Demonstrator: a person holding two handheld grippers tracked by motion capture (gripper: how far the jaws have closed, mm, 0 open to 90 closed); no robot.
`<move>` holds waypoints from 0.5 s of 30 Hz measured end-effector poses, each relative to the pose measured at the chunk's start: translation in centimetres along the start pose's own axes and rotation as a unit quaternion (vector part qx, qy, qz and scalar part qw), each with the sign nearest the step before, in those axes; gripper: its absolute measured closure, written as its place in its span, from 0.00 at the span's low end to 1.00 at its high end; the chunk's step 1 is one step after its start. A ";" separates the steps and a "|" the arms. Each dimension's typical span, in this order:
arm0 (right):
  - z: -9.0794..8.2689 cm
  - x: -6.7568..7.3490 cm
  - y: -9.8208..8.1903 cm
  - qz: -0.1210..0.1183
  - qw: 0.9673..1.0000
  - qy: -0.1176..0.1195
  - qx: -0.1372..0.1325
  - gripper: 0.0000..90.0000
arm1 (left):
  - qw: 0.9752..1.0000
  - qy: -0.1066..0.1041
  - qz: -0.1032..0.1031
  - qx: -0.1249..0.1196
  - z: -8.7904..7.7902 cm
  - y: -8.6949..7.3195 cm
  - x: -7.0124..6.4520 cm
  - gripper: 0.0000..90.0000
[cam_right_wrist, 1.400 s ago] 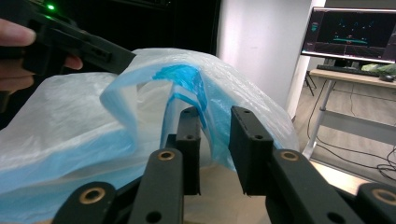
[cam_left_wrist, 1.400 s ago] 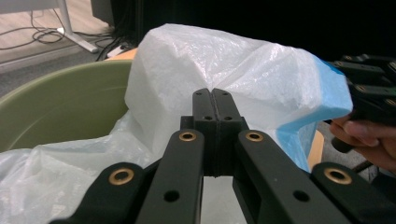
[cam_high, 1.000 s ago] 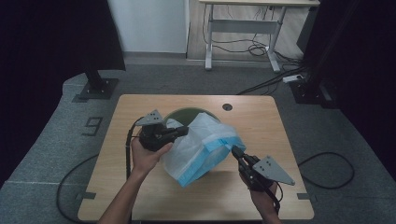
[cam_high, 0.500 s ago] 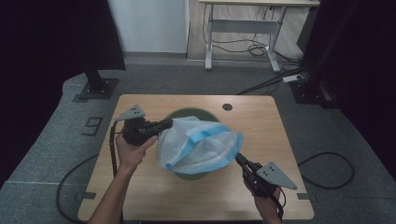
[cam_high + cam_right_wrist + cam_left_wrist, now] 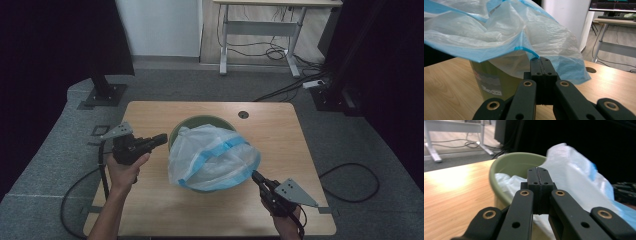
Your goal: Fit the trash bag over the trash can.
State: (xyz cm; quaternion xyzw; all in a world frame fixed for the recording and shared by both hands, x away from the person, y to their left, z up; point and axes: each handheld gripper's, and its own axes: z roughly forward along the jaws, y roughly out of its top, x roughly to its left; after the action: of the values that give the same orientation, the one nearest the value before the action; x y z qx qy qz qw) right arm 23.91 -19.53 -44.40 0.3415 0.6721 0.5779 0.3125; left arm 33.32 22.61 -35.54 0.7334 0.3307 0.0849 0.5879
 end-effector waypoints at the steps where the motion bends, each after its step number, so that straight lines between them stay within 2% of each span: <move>1: 0.1 0.1 0.1 -0.002 1.000 0.001 0.000 0.99 | 1.000 -0.003 0.012 0.004 0.1 0.3 -0.4 1.00; 3: 0.2 0.2 0.3 -0.005 1.000 0.002 0.000 0.98 | 1.000 -0.002 0.029 0.004 0.4 0.9 -1.5 0.88; 4: 0.3 0.3 0.5 -0.007 1.000 0.003 -0.001 0.98 | 0.999 -0.003 0.033 0.003 0.5 1.2 -1.9 0.76; 5: 0.3 0.3 0.5 -0.007 1.000 0.003 -0.001 0.98 | 0.999 0.000 0.038 0.003 0.7 1.5 -2.3 0.76; 6: 0.3 0.3 0.6 -0.009 1.000 0.003 -0.001 0.98 | 0.999 0.005 0.043 0.005 0.9 1.9 -2.7 0.71; 9: 0.2 0.4 0.8 -0.012 1.000 0.004 -0.003 0.98 | 0.999 0.011 0.046 0.023 1.6 2.6 -3.3 0.56; 10: 0.1 0.5 0.9 -0.013 1.000 0.005 -0.005 0.98 | 0.998 0.010 0.044 0.034 1.9 2.7 -3.3 0.48; 14: -0.1 0.7 1.1 -0.018 1.000 0.007 -0.008 0.98 | 0.996 0.018 0.037 0.075 3.7 2.9 -3.2 0.41; 15: -0.1 0.7 1.1 -0.019 1.000 0.007 -0.009 0.98 | 0.996 0.018 0.034 0.083 4.1 2.8 -3.0 0.43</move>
State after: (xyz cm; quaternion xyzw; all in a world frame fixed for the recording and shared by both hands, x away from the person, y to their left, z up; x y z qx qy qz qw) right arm 23.54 -18.87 -43.30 0.3220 0.6757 0.5798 0.3218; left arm 34.20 17.24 -33.34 0.7888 0.3217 0.0905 0.5158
